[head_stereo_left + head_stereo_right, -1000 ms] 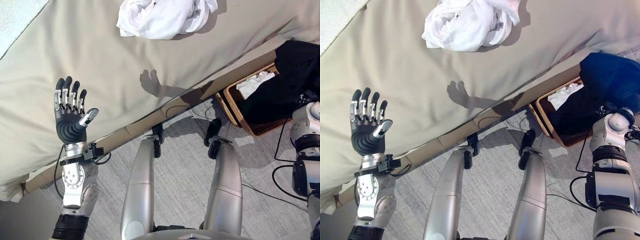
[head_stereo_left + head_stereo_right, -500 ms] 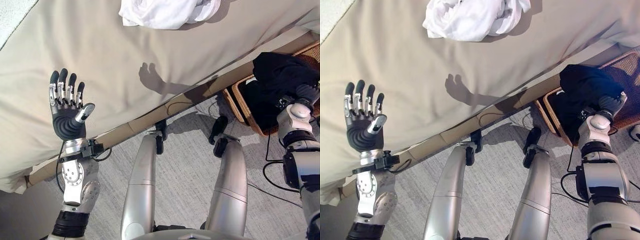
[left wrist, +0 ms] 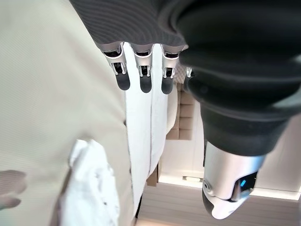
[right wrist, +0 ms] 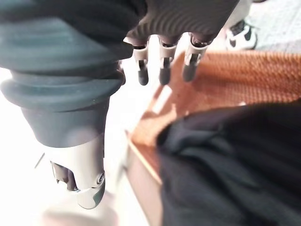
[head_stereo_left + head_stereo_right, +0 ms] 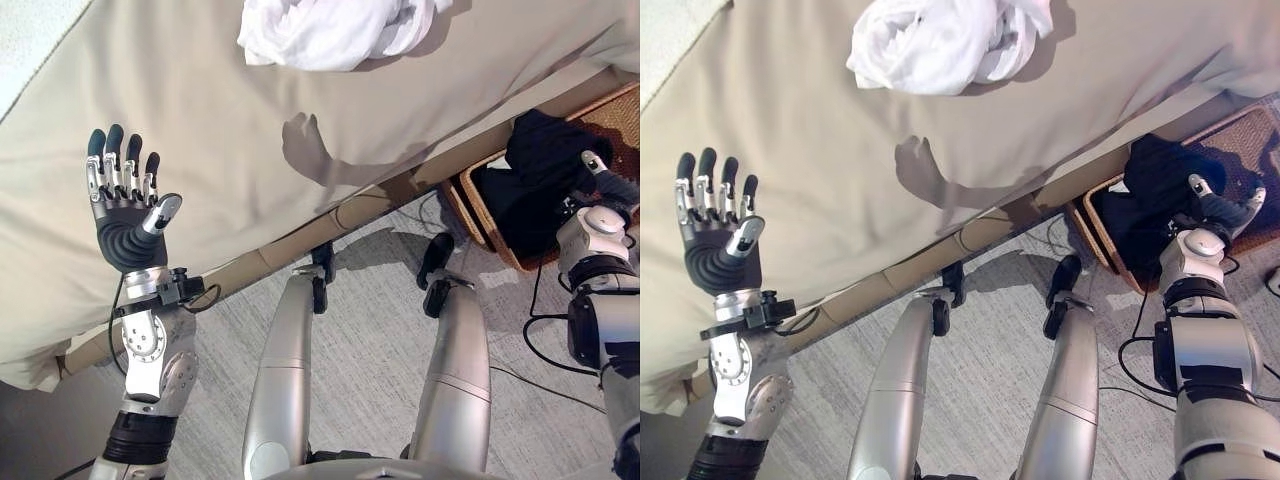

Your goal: Pick up clothes into the bucket

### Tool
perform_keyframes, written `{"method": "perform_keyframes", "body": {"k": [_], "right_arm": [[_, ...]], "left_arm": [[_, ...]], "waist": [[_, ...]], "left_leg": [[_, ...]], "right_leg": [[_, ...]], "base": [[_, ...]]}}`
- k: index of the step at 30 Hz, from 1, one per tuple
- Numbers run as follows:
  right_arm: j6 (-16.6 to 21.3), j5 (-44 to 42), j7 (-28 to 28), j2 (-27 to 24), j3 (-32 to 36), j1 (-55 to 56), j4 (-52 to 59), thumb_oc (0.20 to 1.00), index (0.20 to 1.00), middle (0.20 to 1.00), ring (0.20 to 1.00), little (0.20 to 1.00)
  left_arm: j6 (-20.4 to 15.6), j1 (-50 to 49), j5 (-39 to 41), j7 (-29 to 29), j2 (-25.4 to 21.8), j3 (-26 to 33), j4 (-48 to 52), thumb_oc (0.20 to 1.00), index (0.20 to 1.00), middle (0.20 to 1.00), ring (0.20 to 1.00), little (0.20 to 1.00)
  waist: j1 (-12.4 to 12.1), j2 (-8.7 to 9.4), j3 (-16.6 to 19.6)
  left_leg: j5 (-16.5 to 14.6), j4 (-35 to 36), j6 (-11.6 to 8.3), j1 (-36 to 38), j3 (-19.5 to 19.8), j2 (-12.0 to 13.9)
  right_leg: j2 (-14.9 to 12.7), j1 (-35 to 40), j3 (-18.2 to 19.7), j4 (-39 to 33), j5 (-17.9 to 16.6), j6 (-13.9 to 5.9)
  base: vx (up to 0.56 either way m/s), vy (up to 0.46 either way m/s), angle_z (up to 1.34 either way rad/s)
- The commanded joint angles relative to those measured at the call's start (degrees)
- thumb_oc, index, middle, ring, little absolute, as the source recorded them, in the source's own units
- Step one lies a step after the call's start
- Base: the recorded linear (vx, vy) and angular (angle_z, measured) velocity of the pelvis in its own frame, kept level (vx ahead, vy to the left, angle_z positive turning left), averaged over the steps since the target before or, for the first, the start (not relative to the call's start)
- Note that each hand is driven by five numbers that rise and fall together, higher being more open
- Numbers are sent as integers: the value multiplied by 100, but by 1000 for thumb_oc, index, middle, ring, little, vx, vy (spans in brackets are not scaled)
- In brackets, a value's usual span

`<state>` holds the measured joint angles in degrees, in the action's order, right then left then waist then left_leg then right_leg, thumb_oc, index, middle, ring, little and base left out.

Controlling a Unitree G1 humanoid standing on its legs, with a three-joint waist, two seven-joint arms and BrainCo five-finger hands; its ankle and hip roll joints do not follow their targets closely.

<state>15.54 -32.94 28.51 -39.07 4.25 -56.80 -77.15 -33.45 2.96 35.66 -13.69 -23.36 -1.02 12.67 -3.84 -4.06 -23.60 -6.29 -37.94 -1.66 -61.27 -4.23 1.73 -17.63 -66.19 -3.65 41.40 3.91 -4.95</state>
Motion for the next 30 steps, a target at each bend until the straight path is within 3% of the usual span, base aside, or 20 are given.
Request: {"method": "perform_keyframes", "body": {"k": [1,2,5,10,13,15,21,30], "right_arm": [[238,-528,51,-243,10,240,-293,1000,1000,1000,1000,1000],[96,-505,-55,-289,-43,216,-418,1000,1000,1000,1000,1000],[-195,-95,-490,-454,-519,189,-405,1000,1000,1000,1000,1000],[-280,517,-354,-498,-672,373,-287,1000,1000,1000,1000,1000],[-55,932,-182,-207,-702,944,741,1000,1000,1000,1000,1000],[227,1348,-73,150,-546,1909,2122,1000,1000,1000,1000,1000],[451,2032,-316,889,-438,3425,4037,1000,1000,1000,1000,1000],[605,2281,-878,1529,-1099,4090,5164,1000,1000,1000,1000,1000]], "left_arm": [[-409,-106,-63,31,125,174,68,1000,1000,1000,1000,1000],[-371,-99,-52,74,93,156,16,1000,1000,1000,1000,1000],[-301,-77,58,326,22,190,-134,1000,1000,1000,1000,1000],[-160,-147,38,442,47,239,-345,1000,1000,1000,1000,1000],[-145,-61,-366,233,18,428,-503,1000,1000,1000,1000,1000],[-114,52,-856,23,-76,514,-724,1000,1000,1000,1000,1000],[86,648,-2039,-517,-400,330,-1234,1000,1000,1000,1000,1000],[884,2578,-4207,-1686,-918,-428,-2679,1000,1000,1000,1000,1000]], "waist": [[95,-96,557],[74,-71,634],[91,33,631],[160,137,679],[289,214,711],[418,239,713],[609,342,636],[917,494,331]], "left_leg": [[505,894,-293,238,246,199],[393,1035,-337,414,288,210],[778,1634,-383,871,244,226],[1049,2415,-519,1767,292,202],[1165,2799,-585,2298,304,206],[1191,2973,-586,2693,300,231],[1091,2857,-504,3082,315,258],[800,2047,-425,2603,256,310]], "right_leg": [[-33,440,106,-744,-343,-460],[-33,587,107,-836,-233,-529],[-25,1059,-36,-1454,-607,-547],[13,2075,-269,-2313,-893,-619],[64,2643,-351,-2727,-1024,-666],[81,3071,-411,-2939,-1078,-706],[17,3567,-435,-3016,-1073,-731],[24,3186,-252,-2682,-968,-718]], "base": [[59,-20,-3],[0,0,0],[-57,-21,2],[34,-37,1],[72,-9,3],[105,10,-11],[53,7,-5],[-34,26,-3]]}}
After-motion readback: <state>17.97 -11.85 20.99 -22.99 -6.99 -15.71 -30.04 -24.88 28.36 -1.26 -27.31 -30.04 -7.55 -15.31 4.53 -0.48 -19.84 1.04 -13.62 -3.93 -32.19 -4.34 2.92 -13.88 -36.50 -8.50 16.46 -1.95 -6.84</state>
